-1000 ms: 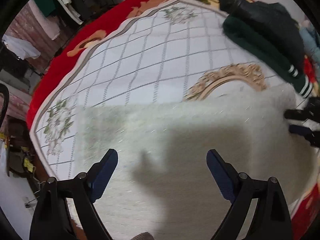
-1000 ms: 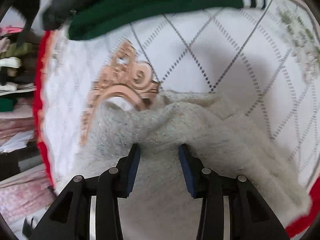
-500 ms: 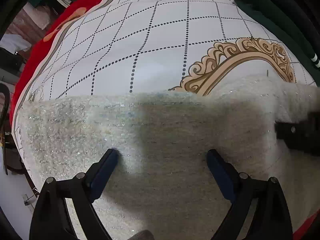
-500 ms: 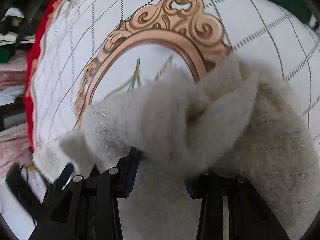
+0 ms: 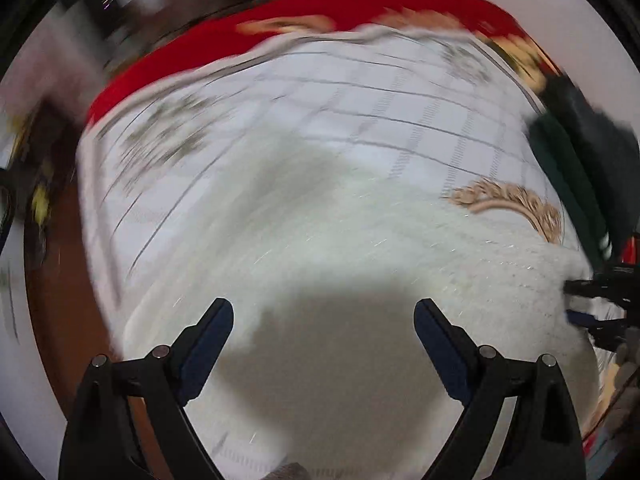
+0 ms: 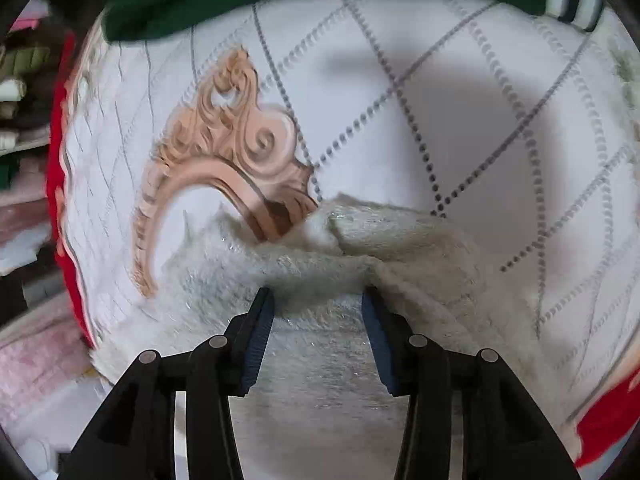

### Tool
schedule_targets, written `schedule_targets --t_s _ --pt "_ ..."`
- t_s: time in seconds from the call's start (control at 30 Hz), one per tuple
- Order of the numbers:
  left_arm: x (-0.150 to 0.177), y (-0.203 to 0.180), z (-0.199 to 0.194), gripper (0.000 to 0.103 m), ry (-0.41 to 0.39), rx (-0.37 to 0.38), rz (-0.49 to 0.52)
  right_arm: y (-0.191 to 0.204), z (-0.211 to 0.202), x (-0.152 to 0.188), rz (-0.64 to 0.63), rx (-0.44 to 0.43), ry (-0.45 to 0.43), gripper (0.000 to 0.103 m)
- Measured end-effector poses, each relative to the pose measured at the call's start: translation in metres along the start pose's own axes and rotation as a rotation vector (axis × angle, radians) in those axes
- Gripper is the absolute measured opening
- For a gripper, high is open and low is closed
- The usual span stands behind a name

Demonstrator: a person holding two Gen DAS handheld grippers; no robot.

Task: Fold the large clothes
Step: 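Grasp the folded cardigan edge with the right tool, then grasp the cardigan edge with the left tool while the right tool grips the other edge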

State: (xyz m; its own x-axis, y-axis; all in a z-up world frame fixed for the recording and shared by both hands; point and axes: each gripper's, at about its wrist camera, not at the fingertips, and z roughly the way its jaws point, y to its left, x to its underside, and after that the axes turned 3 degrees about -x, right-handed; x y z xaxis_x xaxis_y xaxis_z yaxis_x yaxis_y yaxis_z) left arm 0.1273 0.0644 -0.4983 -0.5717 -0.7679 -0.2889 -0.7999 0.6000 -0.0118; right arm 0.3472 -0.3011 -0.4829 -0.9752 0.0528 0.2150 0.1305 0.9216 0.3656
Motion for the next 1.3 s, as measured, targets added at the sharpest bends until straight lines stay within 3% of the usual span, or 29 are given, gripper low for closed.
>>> schedule_targets --t_s 0.07,0.1,0.13,0.17,0.27,0.37,0.4,0.43,0.47,0.57,0.6,0.73,0.8,0.9,0.93,1.0,1.03,1.07,1.1,1.13,1.23,1.3 --pt "0.02 0.033 -0.01 0.093 0.027 0.011 -0.131 0.023 -0.033 0.016 -0.096 -0.015 -0.089 0.049" --pt "0.026 0.044 -0.011 0.093 0.044 0.016 -0.181 0.037 -0.053 0.034 -0.148 -0.061 -0.133 0.05" --pt "0.034 0.056 -0.009 0.093 0.068 0.035 -0.243 0.045 -0.052 0.037 -0.17 -0.088 -0.138 0.058" --pt "0.043 0.067 -0.007 0.092 0.091 0.054 -0.301 0.052 -0.055 0.052 -0.197 -0.121 -0.122 0.064" --pt "0.058 0.099 0.019 0.092 0.156 0.11 -0.475 0.066 -0.032 0.076 -0.264 -0.142 -0.035 0.064" --pt "0.053 0.116 0.048 0.089 0.131 0.147 -0.595 0.071 0.007 0.09 -0.299 -0.081 0.042 0.064" --pt "0.05 0.119 0.052 0.085 0.104 0.129 -0.602 0.07 0.013 0.093 -0.306 -0.065 0.05 0.064" --pt "0.046 0.121 0.054 0.058 0.07 0.109 -0.597 0.071 0.019 0.094 -0.312 -0.059 0.05 0.064" --pt "0.041 0.123 0.058 0.042 0.053 0.096 -0.588 0.072 0.021 0.097 -0.324 -0.061 0.051 0.064" --pt "0.032 0.125 0.055 0.026 -0.007 0.094 -0.544 0.072 0.018 0.099 -0.329 -0.08 0.066 0.064" --pt "0.03 0.125 0.053 0.025 -0.016 0.092 -0.524 0.073 0.02 0.097 -0.33 -0.083 0.071 0.064" --pt "0.027 0.144 0.051 0.025 -0.02 0.118 -0.531 0.084 0.03 0.103 -0.369 -0.052 0.117 0.064" --pt "0.027 0.148 0.054 0.025 -0.014 0.132 -0.533 0.095 0.072 0.107 -0.413 0.045 0.2 0.06" --pt "0.025 0.142 0.06 0.035 -0.001 0.146 -0.528 0.094 0.114 0.103 -0.442 0.173 0.177 0.06" --pt "0.026 0.142 0.061 0.042 0.001 0.163 -0.526 0.099 0.117 0.103 -0.444 0.201 0.164 0.064" --pt "0.03 0.139 0.07 0.055 0.042 0.236 -0.521 0.116 0.13 0.108 -0.461 0.23 0.196 0.097" --pt "0.033 0.137 0.071 0.06 0.048 0.253 -0.525 0.121 0.138 0.112 -0.479 0.254 0.205 0.103" --pt "0.035 0.135 0.07 0.061 0.044 0.255 -0.53 0.127 0.149 0.117 -0.502 0.337 0.21 0.103" --pt "0.036 0.133 0.069 0.061 0.032 0.248 -0.531 0.129 0.151 0.12 -0.501 0.363 0.208 0.103" --pt "0.036 0.131 0.068 0.062 0.026 0.236 -0.526 0.129 0.146 0.123 -0.491 0.338 0.194 0.103" --pt "0.035 0.126 0.07 0.062 0.009 0.2 -0.535 0.115 0.115 0.125 -0.449 0.154 0.155 0.097" --pt "0.033 0.122 0.07 0.062 -0.004 0.167 -0.544 0.097 0.093 0.123 -0.414 0.04 0.12 0.062"
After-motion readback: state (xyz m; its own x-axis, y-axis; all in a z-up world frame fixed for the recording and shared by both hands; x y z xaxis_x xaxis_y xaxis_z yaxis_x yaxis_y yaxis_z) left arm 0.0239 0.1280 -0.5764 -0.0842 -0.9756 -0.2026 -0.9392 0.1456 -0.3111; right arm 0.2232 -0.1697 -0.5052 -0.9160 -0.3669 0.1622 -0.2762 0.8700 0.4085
